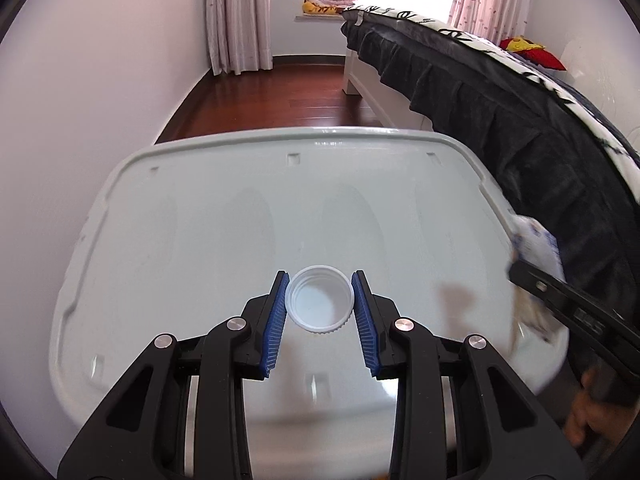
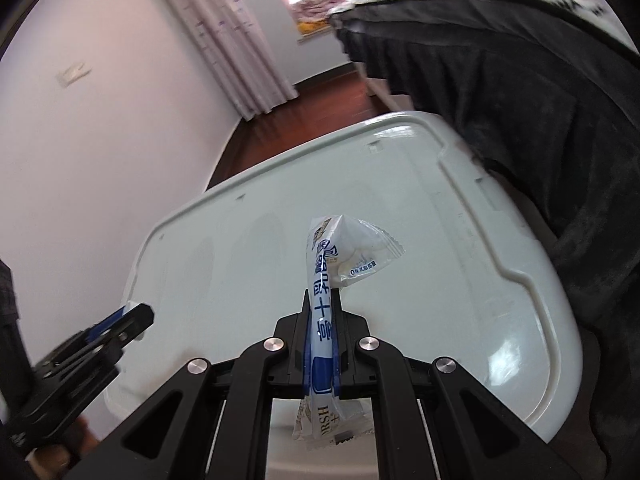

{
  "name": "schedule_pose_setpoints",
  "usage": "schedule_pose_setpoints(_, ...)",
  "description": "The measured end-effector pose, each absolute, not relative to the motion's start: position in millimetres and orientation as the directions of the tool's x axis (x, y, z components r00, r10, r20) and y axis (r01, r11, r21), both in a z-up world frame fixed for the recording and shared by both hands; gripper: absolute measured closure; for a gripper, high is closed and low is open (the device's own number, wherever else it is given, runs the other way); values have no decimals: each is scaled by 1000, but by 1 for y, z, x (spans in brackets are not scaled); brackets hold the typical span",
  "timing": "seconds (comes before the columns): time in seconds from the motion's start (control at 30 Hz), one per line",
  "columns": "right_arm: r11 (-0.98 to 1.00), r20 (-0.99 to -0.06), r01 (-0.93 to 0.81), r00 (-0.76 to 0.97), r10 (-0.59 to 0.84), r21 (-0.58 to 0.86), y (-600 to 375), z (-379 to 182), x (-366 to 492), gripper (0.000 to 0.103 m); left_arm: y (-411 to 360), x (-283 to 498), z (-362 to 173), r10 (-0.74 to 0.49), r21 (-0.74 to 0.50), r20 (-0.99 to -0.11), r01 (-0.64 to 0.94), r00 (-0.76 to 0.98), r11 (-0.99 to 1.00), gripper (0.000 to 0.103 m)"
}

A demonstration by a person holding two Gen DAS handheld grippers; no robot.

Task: Collect trash
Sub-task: 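Carry the wrapper and bottle cap over the orange bucket and open both tools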

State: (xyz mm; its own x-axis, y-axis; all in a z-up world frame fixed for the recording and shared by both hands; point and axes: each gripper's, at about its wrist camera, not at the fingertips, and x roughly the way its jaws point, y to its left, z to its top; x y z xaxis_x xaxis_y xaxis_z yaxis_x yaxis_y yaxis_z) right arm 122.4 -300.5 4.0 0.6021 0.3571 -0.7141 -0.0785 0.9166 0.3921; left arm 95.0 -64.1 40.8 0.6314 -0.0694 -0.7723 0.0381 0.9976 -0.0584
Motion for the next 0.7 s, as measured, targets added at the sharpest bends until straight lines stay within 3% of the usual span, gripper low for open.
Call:
schedule_pose_setpoints(0.37, 906, -711, -235, 562, 422, 352, -275, 14, 18, 96, -47, -26, 33, -128, -65, -795, 127, 593, 990, 71)
schedule_pose_setpoints(0.7, 892, -769, -295, 458, 446, 342, -256, 2, -68, 95, -31, -80, 7, -132, -78, -847, 126, 516, 989, 71)
